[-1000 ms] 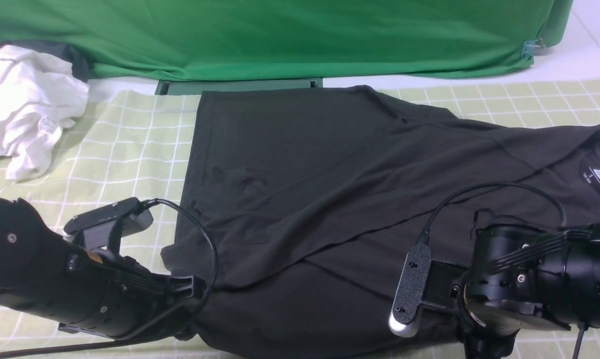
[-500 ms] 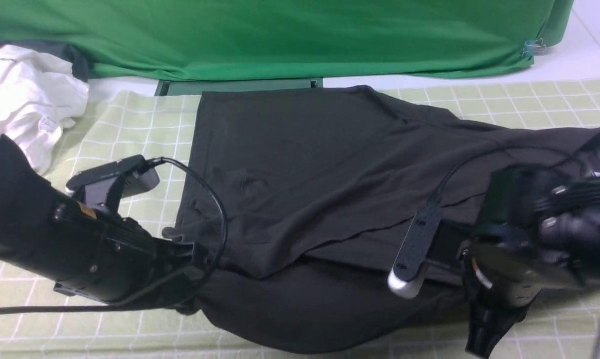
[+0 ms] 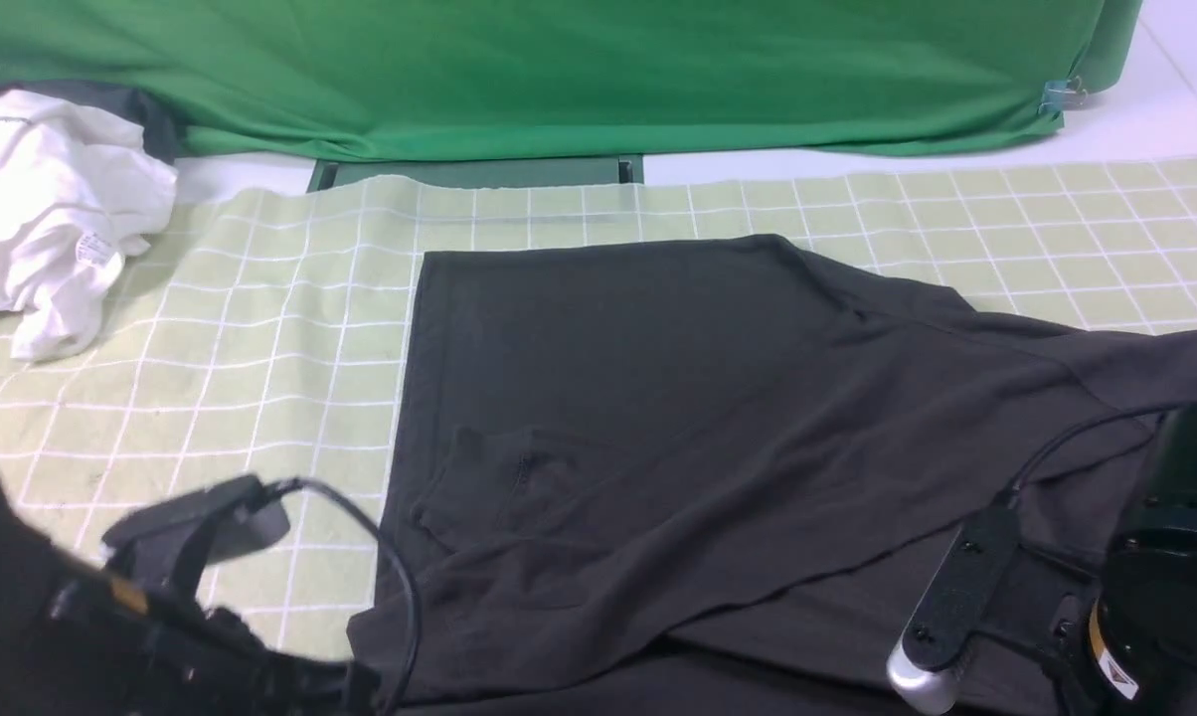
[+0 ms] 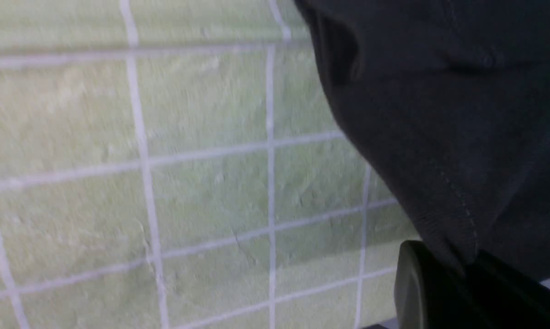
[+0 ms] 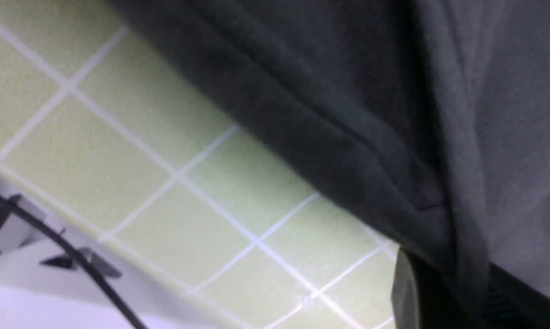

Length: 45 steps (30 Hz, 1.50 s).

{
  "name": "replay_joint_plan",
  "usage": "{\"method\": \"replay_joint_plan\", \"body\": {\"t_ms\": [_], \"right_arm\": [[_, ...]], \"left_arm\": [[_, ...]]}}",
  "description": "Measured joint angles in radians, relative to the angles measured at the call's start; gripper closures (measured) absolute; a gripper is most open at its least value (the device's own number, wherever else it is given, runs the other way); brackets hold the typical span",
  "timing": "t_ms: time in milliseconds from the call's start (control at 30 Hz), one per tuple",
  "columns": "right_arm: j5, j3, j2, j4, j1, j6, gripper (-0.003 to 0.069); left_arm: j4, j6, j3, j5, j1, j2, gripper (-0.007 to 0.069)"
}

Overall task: Fold a long-sleeved shirt over a green coffee tablecloth.
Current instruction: 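Fold the black garment in half by bringing its near edge over to the far edge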

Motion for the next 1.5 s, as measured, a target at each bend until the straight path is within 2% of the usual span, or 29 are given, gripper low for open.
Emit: {"method": "replay_joint_plan", "body": {"t_ms": [233,300,533,833,967,1200,1500], "right_arm": [[-0.037,-0.080,0.001,-0.136,-0.026,0.045,0.0622],[-0.053,-0.186,0.016,-0.168,-0.091,0.047,0.0622],[-0.110,-0.406,0.123,-0.172,-0.251,-0.010,0.0622],[-0.153,-0.598,0.350,-0.157,-0.365,-0.036,0.0622],[-0.154,-0.669,0.422,-0.155,-0.389,-0.038,0.0622],[-0.182,-0.823,0.565,-0.153,-0.420,-0.054,0.0622],[-0.305,-0.936,0.699,-0.157,-0.423,-0.054,0.0622]], "left_arm": [[-0.003,-0.042,-0.040,-0.087,0.000,-0.026,0.0601],[0.024,-0.089,-0.112,-0.149,0.000,-0.010,0.0601],[0.040,-0.120,-0.302,-0.274,0.000,0.133,0.0601],[0.081,-0.158,-0.529,-0.362,0.000,0.436,0.0601],[0.102,-0.180,-0.619,-0.354,0.015,0.535,0.0601],[0.111,-0.173,-0.779,-0.321,0.097,0.682,0.0601],[0.098,-0.190,-0.825,-0.378,0.135,0.801,0.0601]]}}
